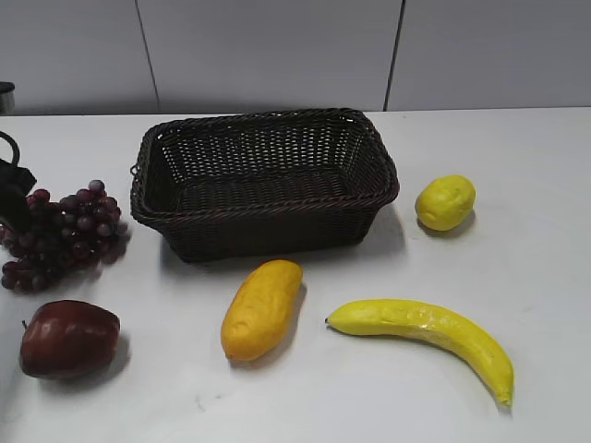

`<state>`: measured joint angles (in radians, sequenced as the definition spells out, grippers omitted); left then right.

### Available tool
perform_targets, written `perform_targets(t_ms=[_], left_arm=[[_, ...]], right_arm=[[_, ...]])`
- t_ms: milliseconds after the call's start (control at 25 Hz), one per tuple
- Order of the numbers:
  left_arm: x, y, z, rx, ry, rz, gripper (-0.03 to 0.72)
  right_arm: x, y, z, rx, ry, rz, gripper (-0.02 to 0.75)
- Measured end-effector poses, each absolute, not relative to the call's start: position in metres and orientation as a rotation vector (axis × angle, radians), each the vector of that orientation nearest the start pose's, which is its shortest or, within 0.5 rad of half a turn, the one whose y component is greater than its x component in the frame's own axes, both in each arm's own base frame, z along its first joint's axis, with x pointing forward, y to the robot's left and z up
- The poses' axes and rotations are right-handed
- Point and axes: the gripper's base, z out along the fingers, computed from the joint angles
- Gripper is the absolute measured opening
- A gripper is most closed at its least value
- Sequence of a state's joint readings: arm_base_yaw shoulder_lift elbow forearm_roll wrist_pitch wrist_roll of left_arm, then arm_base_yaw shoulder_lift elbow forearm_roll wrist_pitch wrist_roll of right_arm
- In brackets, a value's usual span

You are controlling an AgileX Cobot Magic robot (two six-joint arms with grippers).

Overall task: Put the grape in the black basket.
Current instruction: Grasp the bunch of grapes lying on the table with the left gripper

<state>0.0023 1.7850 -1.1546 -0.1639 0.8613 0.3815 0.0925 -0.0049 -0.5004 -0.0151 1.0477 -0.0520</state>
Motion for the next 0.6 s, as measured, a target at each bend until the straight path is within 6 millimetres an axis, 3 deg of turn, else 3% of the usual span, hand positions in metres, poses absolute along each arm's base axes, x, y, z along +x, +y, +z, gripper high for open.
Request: perform_targets(t_ms=[600], left_arm=[[0.359,-0.010,0.131,0.376,2.968,-0.156,0.502]], right_arm=[[-0.005,-0.002,0.278,-0.146,2.021,0.008,0.500]])
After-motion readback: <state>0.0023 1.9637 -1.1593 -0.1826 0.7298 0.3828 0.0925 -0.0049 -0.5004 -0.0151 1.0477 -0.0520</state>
